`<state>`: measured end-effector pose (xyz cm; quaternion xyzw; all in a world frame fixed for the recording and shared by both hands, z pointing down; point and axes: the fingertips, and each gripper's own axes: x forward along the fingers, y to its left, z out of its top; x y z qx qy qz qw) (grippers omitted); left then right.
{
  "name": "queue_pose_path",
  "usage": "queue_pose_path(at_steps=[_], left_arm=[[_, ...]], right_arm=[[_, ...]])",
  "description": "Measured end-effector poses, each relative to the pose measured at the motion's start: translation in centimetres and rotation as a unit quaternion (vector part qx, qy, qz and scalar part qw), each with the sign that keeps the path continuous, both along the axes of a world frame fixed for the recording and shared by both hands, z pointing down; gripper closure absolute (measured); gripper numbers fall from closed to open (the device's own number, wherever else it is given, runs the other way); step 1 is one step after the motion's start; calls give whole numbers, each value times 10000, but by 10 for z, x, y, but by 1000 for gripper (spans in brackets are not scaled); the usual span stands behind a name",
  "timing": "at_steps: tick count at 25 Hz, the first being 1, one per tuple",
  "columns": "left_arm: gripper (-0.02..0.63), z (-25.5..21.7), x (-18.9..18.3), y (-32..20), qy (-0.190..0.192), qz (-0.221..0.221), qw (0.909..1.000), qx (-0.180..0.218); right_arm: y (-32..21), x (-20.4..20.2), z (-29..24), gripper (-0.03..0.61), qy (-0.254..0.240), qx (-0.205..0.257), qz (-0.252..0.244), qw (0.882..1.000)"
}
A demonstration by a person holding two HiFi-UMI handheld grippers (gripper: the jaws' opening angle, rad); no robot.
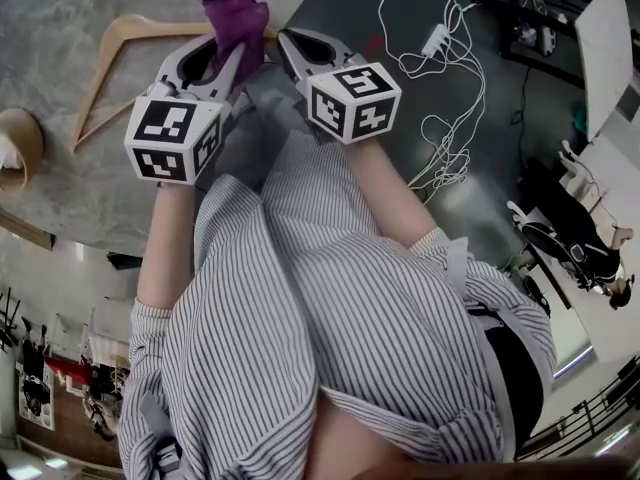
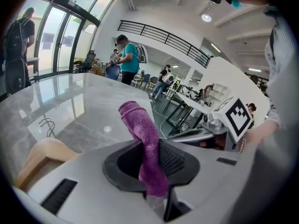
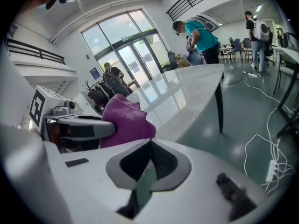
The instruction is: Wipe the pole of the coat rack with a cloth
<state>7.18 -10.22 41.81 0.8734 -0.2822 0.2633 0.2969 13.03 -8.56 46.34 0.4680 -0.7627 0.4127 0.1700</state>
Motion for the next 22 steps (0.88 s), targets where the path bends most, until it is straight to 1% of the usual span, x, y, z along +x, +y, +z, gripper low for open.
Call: queue_pose_path(at_steps=[3, 8, 12, 17, 22], left_arm=[[529, 5, 7, 3, -26, 35, 9999, -100], [529, 23, 15, 7, -162, 86, 9995, -272], [529, 29, 17, 9, -103, 83, 9990, -422], [529, 40, 12, 3, -75, -20, 9982, -598], [529, 42, 11, -2, -55, -19, 9977, -679]], right_arm=[[4, 5, 5, 563, -1, -99, 4, 10000], [2, 5, 10, 563, -69, -129, -44, 9999], [3, 1, 13, 563, -162, -189, -139, 9996], [1, -6, 17, 563, -231, -215, -288, 9991], [-3, -10, 18, 563, -253, -268, -332, 9988]])
